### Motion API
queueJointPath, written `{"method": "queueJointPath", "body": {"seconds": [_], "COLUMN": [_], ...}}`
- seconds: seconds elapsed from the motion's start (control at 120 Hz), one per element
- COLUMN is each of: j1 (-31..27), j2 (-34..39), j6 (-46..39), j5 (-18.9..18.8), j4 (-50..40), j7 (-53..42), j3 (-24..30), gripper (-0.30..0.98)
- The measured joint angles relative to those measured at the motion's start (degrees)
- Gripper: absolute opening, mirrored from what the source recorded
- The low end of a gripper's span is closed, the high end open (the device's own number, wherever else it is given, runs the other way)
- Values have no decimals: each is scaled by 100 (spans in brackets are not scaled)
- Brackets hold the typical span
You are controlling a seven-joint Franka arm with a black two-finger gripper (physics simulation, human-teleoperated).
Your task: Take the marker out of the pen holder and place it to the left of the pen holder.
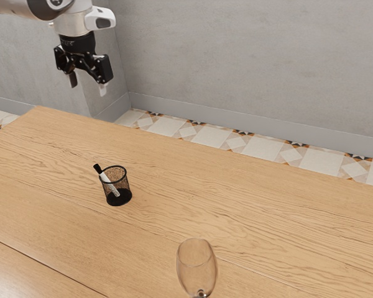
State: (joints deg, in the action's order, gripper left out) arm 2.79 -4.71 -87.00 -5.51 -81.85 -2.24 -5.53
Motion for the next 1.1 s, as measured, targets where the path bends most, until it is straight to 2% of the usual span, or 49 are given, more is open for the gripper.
{"method": "queueJointPath", "body": {"seconds": [0.217,0.258,0.3,0.35,0.383,0.425,0.483,0.617,0.733,0.783,0.875,1.1], "j1": [-118,69,683,1546,1742,1519,1150,1037,1032,856,610,439], "j2": [57,52,-62,-231,-308,-494,-755,-918,-928,-1016,-1452,-1833], "j6": [61,122,170,152,25,-178,-449,-918,-1155,-1281,-1585,-1945], "j5": [48,-237,-582,-1023,-1263,-1497,-1734,-2012,-2188,-2221,-2238,-2316], "j4": [-18,-62,-410,-1268,-1902,-2430,-2730,-2854,-2384,-2103,-1776,-1746], "j7": [-88,-214,-379,-599,-757,-955,-1226,-1800,-2285,-2497,-2861,-3512], "j3": [157,358,462,488,497,494,485,473,328,252,209,-206], "gripper": [69,69,69,68,68,68,68,69,69,69,69,66]}}
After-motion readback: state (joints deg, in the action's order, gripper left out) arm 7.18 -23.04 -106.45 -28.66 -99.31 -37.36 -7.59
